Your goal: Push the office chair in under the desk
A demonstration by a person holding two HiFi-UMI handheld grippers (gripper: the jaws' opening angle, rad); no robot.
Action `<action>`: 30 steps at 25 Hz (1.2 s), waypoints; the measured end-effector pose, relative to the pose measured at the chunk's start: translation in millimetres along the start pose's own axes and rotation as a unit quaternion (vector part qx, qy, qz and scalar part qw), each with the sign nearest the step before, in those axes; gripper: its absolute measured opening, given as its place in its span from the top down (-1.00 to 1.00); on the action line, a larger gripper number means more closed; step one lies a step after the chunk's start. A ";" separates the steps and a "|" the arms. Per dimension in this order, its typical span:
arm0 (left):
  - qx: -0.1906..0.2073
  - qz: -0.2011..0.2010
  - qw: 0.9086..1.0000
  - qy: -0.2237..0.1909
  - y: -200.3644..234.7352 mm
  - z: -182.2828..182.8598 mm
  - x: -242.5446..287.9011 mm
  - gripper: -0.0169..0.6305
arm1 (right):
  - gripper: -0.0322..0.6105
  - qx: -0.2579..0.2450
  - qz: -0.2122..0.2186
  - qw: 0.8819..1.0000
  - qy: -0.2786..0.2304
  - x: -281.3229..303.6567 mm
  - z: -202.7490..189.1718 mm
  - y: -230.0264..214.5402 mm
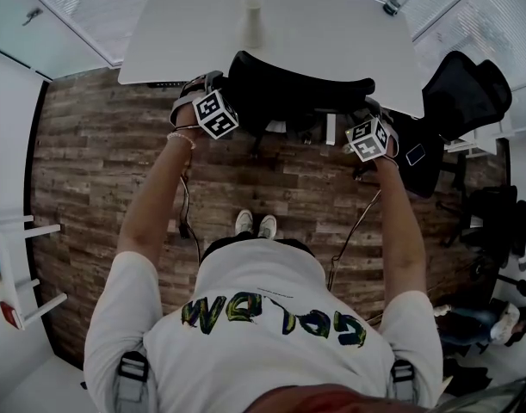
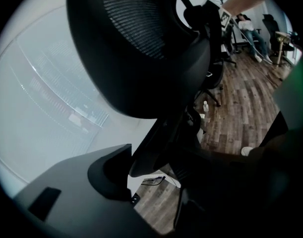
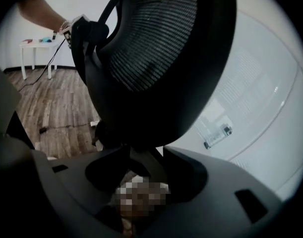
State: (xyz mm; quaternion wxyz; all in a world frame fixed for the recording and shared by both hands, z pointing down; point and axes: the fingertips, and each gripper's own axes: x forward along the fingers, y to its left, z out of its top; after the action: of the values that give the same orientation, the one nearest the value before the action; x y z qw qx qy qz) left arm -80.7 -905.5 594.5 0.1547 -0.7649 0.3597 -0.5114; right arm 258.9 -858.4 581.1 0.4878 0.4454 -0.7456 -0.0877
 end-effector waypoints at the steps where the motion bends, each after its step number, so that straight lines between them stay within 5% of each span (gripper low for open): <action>1: -0.012 0.001 1.000 -0.004 2.1 -0.5 -5.3 0.20 | 0.23 0.019 -0.004 1.000 -0.007 -5.8 1.3 -0.4; 7: -0.090 0.006 0.995 -0.048 4.3 9.3 -48.7 0.22 | 0.27 0.098 -0.029 0.994 -0.042 -43.4 5.8 -2.1; 12: -0.179 0.007 0.978 -0.105 -2.0 17.6 -87.6 0.37 | 0.35 0.153 -0.043 0.984 -0.083 -73.7 12.5 0.3; 23: -0.318 -0.007 0.919 -0.234 -12.0 74.1 -189.0 0.58 | 0.56 0.285 -0.014 0.935 -0.212 -173.7 86.1 23.2; 30: -0.359 0.002 0.888 -0.286 -13.6 97.9 -242.0 0.82 | 0.64 0.294 0.002 0.919 -0.263 -227.4 139.3 38.7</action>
State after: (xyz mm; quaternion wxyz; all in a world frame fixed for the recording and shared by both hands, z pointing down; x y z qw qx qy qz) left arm -40.6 -737.4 398.3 -0.0334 -0.8806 0.4607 -0.1056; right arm 153.2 -707.5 384.5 0.1217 0.5283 -0.8400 0.0224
